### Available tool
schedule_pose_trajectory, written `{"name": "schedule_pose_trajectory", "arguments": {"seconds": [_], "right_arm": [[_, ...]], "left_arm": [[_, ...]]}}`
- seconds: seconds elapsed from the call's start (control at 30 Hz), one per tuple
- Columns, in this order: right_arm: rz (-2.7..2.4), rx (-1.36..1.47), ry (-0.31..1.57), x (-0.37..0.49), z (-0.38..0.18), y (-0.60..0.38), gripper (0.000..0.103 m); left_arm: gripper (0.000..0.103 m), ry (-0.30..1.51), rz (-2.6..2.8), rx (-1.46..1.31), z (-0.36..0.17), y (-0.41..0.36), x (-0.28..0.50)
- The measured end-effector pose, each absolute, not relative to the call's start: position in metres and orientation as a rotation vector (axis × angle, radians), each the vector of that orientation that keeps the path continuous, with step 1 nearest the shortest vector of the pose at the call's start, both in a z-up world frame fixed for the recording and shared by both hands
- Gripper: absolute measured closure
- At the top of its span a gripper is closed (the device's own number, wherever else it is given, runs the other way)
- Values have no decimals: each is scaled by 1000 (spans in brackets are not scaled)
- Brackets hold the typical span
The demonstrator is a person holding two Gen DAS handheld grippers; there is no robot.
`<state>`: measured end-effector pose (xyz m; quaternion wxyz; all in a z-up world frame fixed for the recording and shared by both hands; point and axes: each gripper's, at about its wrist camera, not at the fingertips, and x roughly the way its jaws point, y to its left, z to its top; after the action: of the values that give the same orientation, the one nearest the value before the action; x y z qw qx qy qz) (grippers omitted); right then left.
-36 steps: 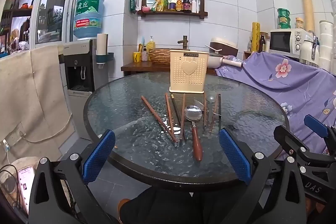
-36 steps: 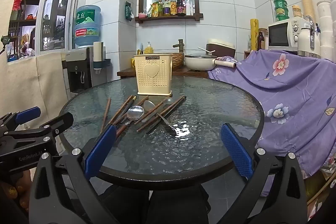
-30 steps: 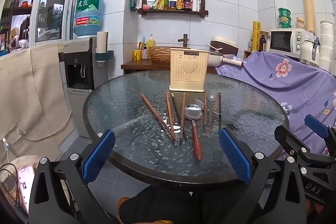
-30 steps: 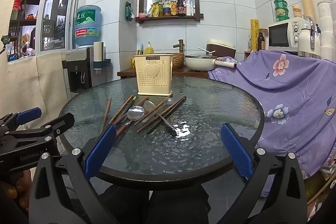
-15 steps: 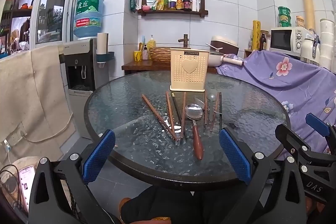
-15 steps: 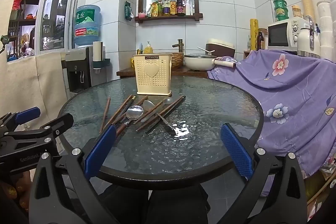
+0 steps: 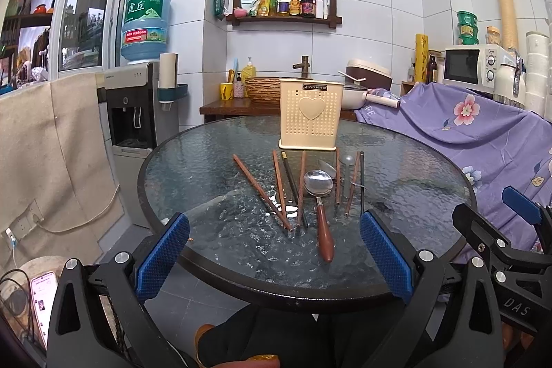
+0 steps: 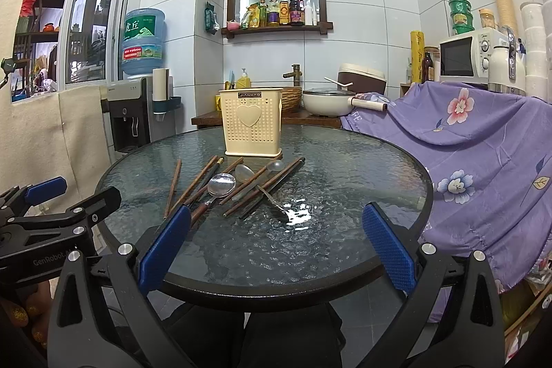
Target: Organize utensils
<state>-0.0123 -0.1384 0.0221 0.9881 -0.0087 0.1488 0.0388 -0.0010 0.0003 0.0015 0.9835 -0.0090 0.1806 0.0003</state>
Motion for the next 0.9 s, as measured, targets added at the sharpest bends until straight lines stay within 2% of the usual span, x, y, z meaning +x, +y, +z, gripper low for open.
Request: {"name": "schedule_pose_trajectory", "arguments": {"seconds": [0.9], "right_arm": [[77, -18, 299, -12, 20, -137, 5]], "left_arm": [[6, 368, 1, -24, 0, 2, 0]]}}
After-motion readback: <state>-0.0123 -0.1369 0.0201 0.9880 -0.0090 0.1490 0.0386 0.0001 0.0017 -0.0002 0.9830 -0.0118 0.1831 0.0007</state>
